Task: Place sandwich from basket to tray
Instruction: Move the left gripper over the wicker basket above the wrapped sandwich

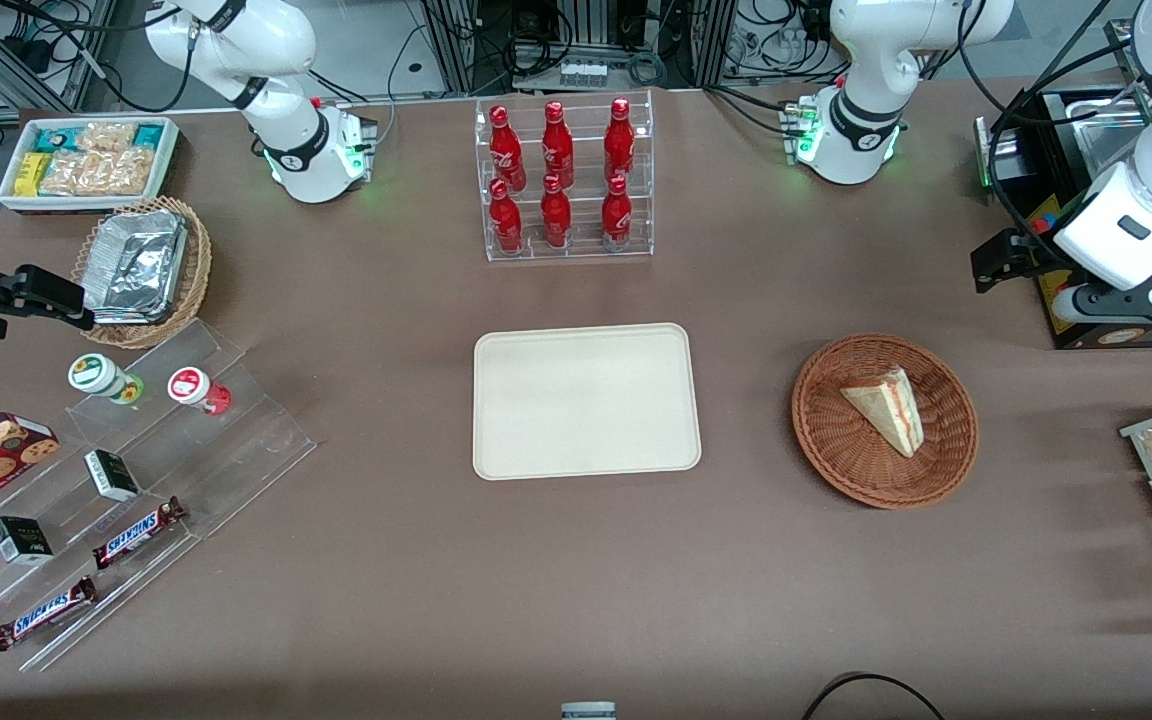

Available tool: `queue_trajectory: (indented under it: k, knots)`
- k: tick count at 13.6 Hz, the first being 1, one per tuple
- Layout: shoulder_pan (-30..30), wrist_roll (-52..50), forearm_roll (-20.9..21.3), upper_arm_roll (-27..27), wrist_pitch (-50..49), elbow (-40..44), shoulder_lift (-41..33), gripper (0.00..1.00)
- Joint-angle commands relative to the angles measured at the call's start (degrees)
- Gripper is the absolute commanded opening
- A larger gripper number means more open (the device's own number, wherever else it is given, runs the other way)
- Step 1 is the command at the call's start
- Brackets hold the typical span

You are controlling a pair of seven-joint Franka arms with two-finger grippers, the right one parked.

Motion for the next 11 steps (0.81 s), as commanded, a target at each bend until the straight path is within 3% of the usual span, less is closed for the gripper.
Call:
queue_trajectory:
  k: [1,5,11]
  knots:
    - [-0.2,1.2,0.0,0.1,-0.7,1.2,-0.3,1.0]
    - [-0.3,0.6,-1.2,-0.1,1.1,0.6,0.7,1.0]
    - [-0.2,0.4,-1.8,0.0,11.7,-7.4,2.4,1.0]
